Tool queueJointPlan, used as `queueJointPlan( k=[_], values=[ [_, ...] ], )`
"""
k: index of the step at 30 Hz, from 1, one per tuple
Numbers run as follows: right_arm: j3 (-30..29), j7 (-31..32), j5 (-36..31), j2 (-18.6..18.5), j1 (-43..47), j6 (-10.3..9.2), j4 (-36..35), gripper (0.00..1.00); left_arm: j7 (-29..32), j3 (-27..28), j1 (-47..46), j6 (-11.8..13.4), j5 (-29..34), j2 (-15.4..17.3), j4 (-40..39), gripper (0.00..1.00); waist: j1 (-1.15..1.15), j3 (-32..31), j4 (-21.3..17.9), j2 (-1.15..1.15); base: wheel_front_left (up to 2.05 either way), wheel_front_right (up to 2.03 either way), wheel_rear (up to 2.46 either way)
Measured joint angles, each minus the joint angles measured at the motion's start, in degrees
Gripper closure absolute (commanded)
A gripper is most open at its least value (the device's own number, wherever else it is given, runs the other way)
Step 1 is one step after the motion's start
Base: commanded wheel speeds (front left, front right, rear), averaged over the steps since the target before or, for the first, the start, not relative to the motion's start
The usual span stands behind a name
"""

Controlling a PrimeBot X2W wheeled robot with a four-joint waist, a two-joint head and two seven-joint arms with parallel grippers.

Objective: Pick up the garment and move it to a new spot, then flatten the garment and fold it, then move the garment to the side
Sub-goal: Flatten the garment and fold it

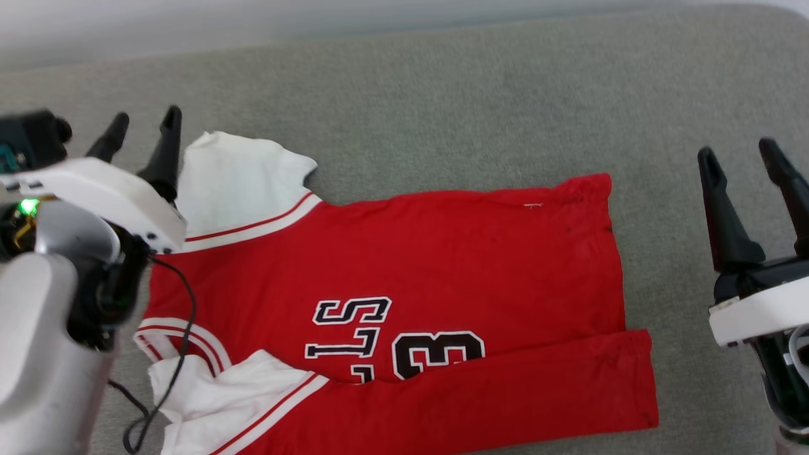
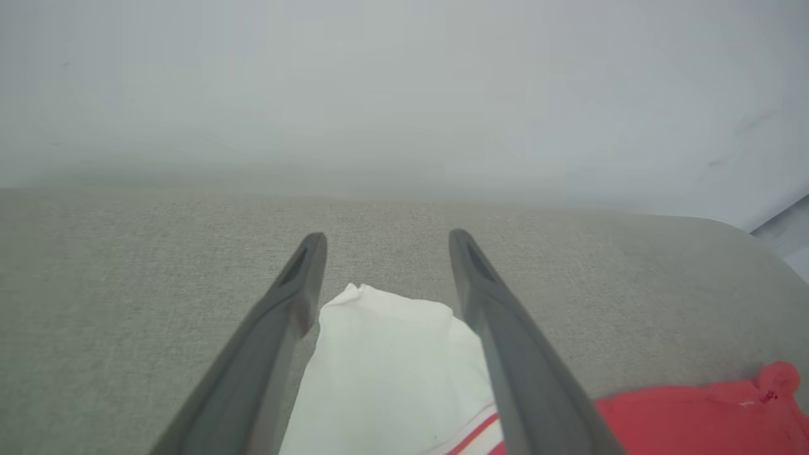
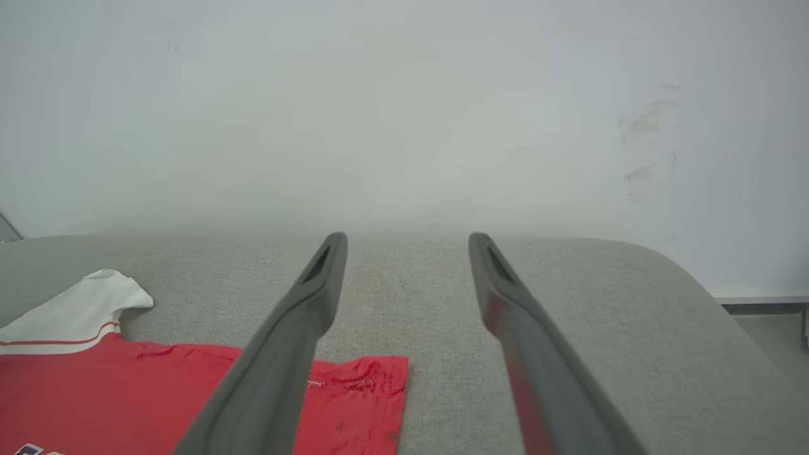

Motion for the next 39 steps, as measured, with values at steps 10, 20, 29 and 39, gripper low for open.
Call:
queueJointPlan(
  k=[10,20,29,39],
  values=[
    [1.1,-2.1,0.1,1.6,-4.3,0.00,0.6,0.00,20.3,-2.3,-13.1,-7.4,-6.5,6.7,12.6,0.00,0.01,7.6,-5.2,0.00,0.00,0.00,0.00],
    [2.5,-3.5,0.8,2.2,-5.5,0.00,3.7,0.00,37.0,-4.5,-16.9,-7.3,-8.6,13.6,17.1,0.00,0.00,11.8,-9.9,0.00,0.00,0.00,0.00],
    [3.6,-0.6,4.5,0.5,-6.7,0.01,6.5,0.00,37.9,-4.5,-17.3,-6.4,-10.2,11.6,18.5,1.00,-0.01,12.1,-9.8,0.00,0.00,0.00,0.00],
    [5.3,15.0,13.4,-8.6,-12.6,0.00,13.7,0.00,32.1,-7.3,-20.0,-8.7,-8.5,5.2,18.2,1.00,0.00,10.8,-3.8,0.00,0.00,0.00,0.00]
  ],
)
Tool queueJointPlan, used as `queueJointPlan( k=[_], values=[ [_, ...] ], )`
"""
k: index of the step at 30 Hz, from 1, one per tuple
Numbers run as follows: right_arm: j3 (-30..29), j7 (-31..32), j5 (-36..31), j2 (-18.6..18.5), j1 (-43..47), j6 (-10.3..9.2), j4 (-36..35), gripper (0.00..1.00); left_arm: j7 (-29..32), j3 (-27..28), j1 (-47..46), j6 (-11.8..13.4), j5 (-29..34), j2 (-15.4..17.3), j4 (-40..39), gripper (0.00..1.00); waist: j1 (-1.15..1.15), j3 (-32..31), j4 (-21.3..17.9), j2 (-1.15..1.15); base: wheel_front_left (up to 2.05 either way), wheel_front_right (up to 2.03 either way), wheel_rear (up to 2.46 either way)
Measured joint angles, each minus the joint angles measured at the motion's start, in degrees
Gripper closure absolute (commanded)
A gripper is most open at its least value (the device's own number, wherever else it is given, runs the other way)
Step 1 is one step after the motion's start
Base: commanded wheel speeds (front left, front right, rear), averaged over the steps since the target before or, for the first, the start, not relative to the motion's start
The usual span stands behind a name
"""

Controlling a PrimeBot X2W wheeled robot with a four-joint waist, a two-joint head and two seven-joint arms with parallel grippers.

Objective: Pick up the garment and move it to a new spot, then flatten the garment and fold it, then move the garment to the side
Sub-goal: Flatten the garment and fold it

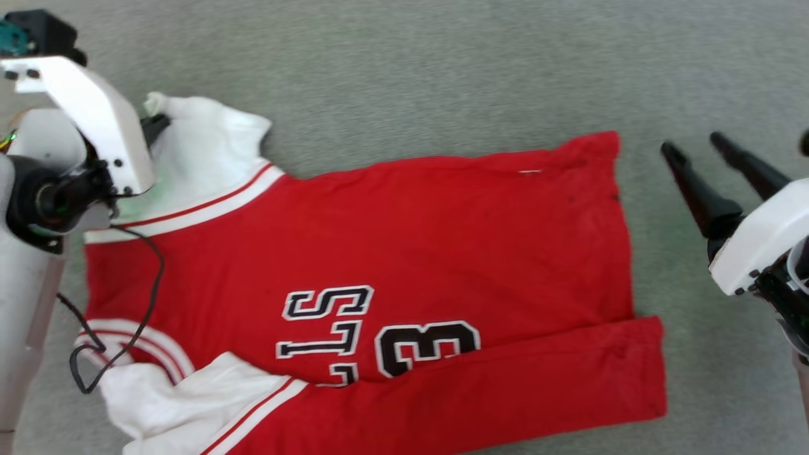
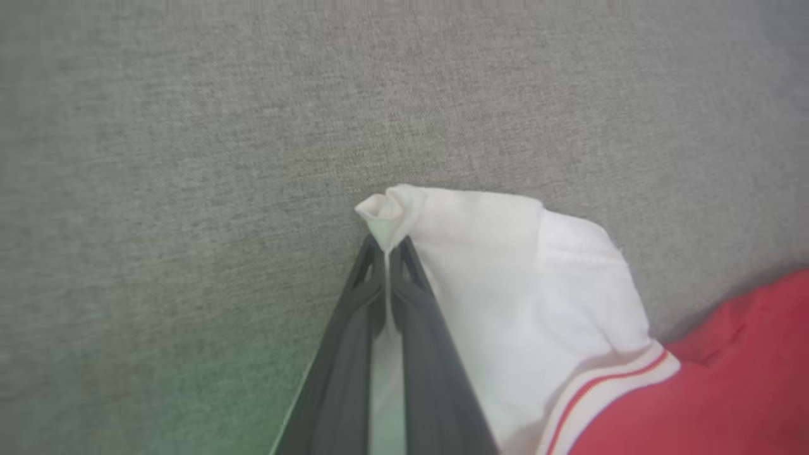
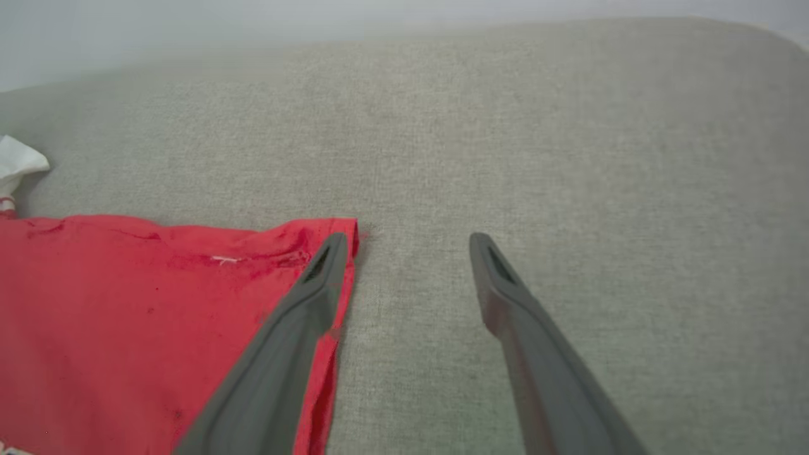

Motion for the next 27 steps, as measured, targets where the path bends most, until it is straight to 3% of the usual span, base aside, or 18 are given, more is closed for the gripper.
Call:
queueJointPlan(
  k=[9,16,17,18,19,27],
  values=[
    [1.0,17.9,3.9,-2.4,-3.3,0.00,3.3,0.00,-3.7,-0.2,-1.2,-0.9,0.7,-1.7,-6.4,1.00,0.00,2.0,6.0,0.00,0.00,0.00,0.00],
    [1.3,25.0,2.8,-2.3,-7.8,0.00,5.7,0.00,-4.9,-0.9,-0.7,-0.9,1.5,-2.4,-9.8,1.00,0.00,4.0,8.5,0.00,0.00,0.00,0.00],
    [1.2,26.2,2.8,-2.3,-8.2,0.00,6.1,0.10,-5.1,-0.9,-0.6,-0.9,1.6,-2.4,-10.3,1.00,-0.01,4.1,8.7,0.00,0.00,0.00,0.00],
    [1.2,27.2,2.7,-2.3,-8.5,0.00,6.4,0.60,-5.2,-0.9,-0.5,-0.9,1.6,-2.4,-10.5,1.00,-0.01,4.1,9.0,0.00,0.00,0.00,0.00],
    [1.2,27.9,2.4,-2.3,-8.8,0.00,6.5,1.00,-5.3,-1.0,-0.4,-0.9,1.6,-2.4,-10.7,1.00,-0.01,4.1,9.1,0.00,0.00,0.00,0.00],
    [1.4,28.2,0.2,-1.8,-8.9,0.00,7.3,1.00,-8.6,-0.7,2.2,-0.9,1.9,-2.4,-11.0,1.00,0.00,1.3,9.9,0.00,0.00,0.00,0.00]
  ],
)
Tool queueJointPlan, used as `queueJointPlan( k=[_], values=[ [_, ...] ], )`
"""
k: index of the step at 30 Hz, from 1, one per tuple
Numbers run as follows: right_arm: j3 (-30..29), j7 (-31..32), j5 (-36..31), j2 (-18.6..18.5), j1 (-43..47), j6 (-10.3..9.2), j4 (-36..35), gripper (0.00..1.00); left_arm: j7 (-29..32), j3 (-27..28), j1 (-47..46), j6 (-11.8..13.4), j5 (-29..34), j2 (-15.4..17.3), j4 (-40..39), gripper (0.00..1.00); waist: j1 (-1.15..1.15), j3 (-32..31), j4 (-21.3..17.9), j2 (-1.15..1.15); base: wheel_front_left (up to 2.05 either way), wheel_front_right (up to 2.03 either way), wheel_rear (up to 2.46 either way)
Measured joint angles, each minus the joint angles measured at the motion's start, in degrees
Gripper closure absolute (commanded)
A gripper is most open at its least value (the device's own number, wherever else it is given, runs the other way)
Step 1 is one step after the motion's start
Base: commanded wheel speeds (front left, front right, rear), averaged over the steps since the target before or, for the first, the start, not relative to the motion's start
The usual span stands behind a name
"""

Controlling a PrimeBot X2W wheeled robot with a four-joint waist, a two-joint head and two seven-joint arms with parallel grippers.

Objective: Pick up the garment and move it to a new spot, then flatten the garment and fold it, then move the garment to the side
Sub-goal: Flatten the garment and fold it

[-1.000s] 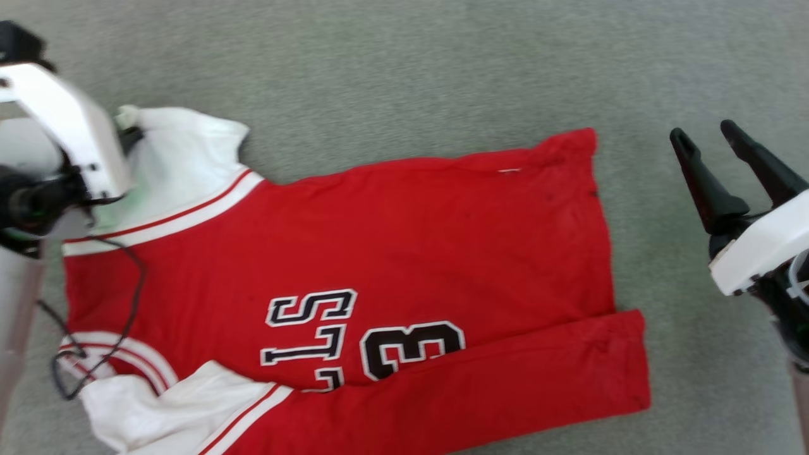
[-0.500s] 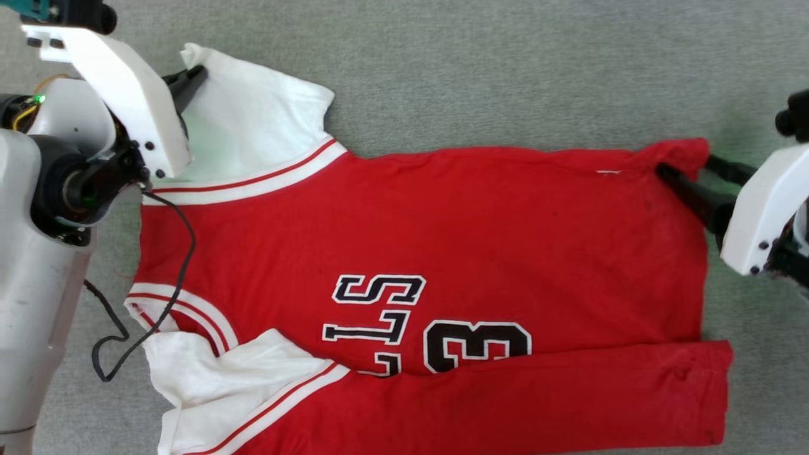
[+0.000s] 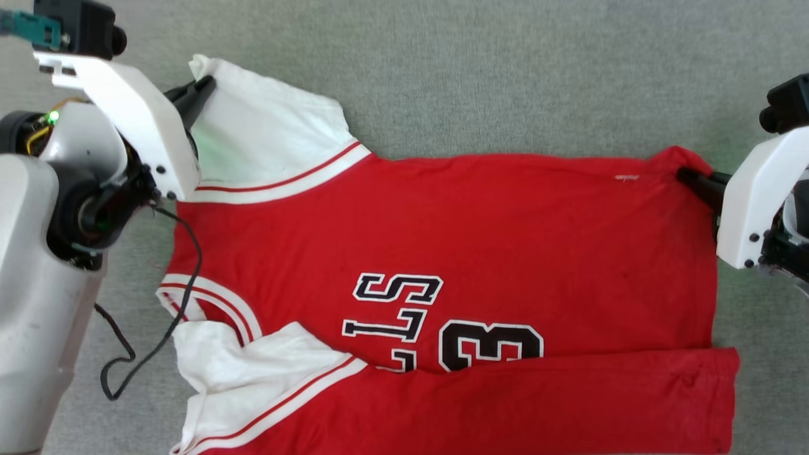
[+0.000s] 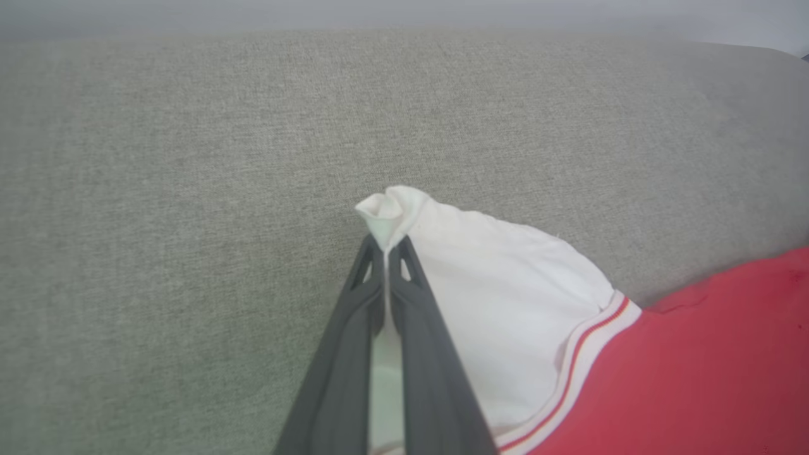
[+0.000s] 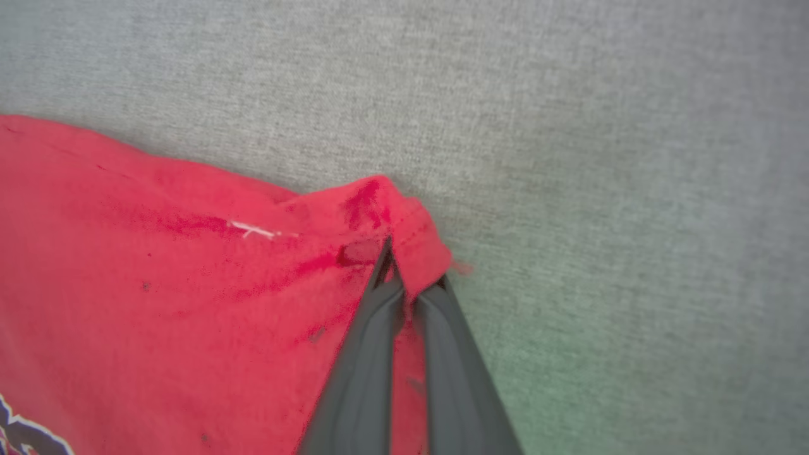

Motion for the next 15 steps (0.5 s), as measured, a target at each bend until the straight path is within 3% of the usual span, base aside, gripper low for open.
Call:
queueJointPlan(
  k=[7,15],
  values=[
    [-2.1,-5.1,-1.9,0.4,3.6,0.01,-1.6,1.00,-4.4,2.4,6.4,0.6,-1.5,0.5,-1.0,1.00,0.00,-5.6,0.4,0.00,0.00,0.00,0.00],
    [-4.5,-8.6,-1.8,2.8,13.8,0.01,-3.7,1.00,-8.7,6.3,22.4,4.7,-3.6,2.8,-7.3,1.00,-0.01,-13.2,0.5,0.00,0.00,0.00,0.00]
  ],
)
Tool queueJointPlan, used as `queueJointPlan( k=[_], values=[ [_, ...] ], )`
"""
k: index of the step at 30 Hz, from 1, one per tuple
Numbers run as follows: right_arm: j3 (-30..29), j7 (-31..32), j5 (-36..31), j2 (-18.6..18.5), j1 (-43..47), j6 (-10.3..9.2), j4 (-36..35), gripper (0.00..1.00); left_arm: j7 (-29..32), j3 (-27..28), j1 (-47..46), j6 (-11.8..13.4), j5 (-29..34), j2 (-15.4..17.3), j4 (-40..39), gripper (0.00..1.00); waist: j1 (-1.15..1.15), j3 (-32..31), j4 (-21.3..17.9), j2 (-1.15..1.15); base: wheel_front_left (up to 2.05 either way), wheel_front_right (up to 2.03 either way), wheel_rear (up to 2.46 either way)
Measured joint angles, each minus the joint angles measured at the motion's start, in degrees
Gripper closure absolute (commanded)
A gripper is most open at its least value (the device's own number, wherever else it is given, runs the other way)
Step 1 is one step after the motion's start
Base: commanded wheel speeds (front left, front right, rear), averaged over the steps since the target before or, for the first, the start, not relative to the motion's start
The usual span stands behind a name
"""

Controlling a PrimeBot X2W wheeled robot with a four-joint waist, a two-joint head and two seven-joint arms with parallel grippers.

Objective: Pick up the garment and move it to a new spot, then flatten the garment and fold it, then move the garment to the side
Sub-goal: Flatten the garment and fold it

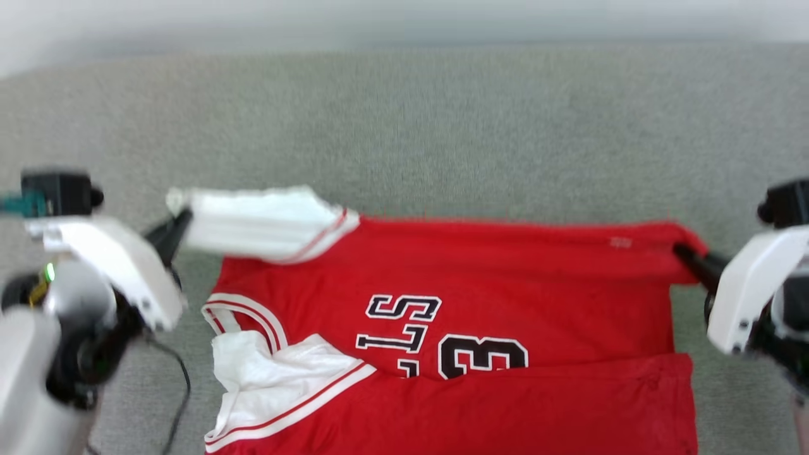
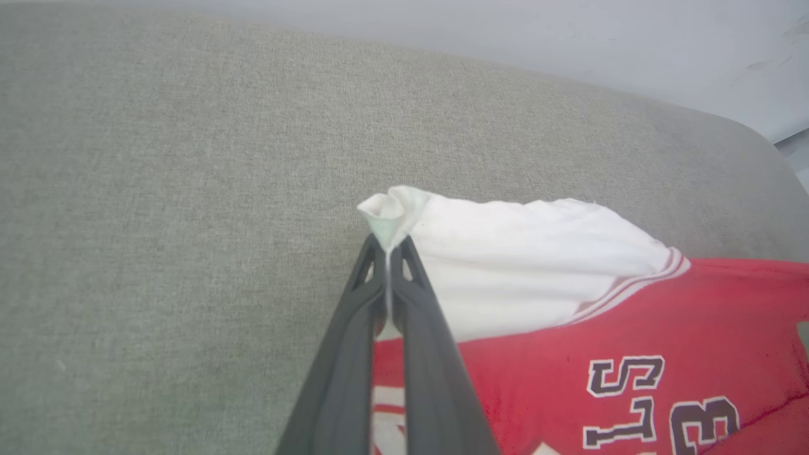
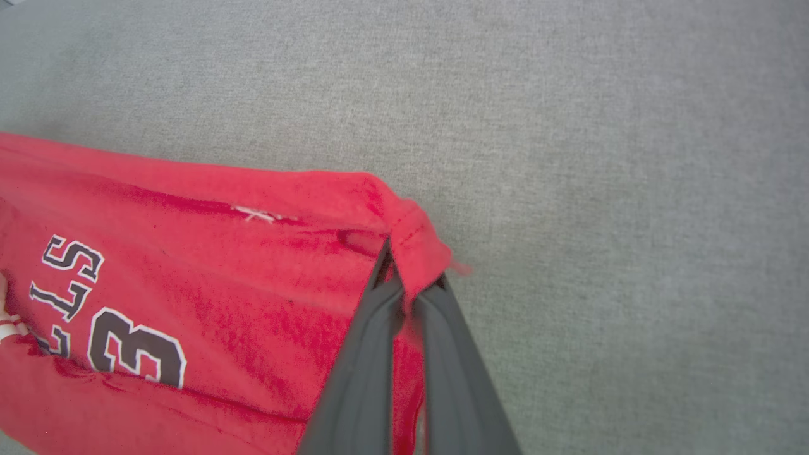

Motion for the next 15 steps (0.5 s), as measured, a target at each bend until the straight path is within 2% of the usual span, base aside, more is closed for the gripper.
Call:
queueJointPlan(
  k=[6,12,14,15],
  values=[
    [-1.6,-2.3,0.3,2.0,7.6,0.00,0.1,1.00,-1.8,1.3,13.3,3.7,-2.0,0.0,-5.2,1.00,-0.01,-3.7,-0.1,0.00,0.00,0.00,0.00],
    [-2.7,-6.1,1.0,3.8,13.4,0.00,2.8,1.00,-2.5,1.2,23.3,5.8,-4.9,-2.5,-5.6,1.00,-0.01,-5.2,-0.3,0.00,0.00,0.00,0.00],
    [-2.9,-7.3,1.2,4.5,15.2,0.00,3.8,0.63,-2.1,0.2,25.4,5.9,-5.5,-3.4,-4.6,1.00,-0.01,-5.6,-0.5,0.00,0.00,0.00,0.00],
    [-2.9,-7.8,1.4,4.9,15.9,0.00,4.5,0.51,-1.9,-0.5,26.1,5.8,-5.8,-4.0,-4.1,0.76,-0.01,-5.7,-0.5,0.00,0.00,0.00,0.00]
  ],
)
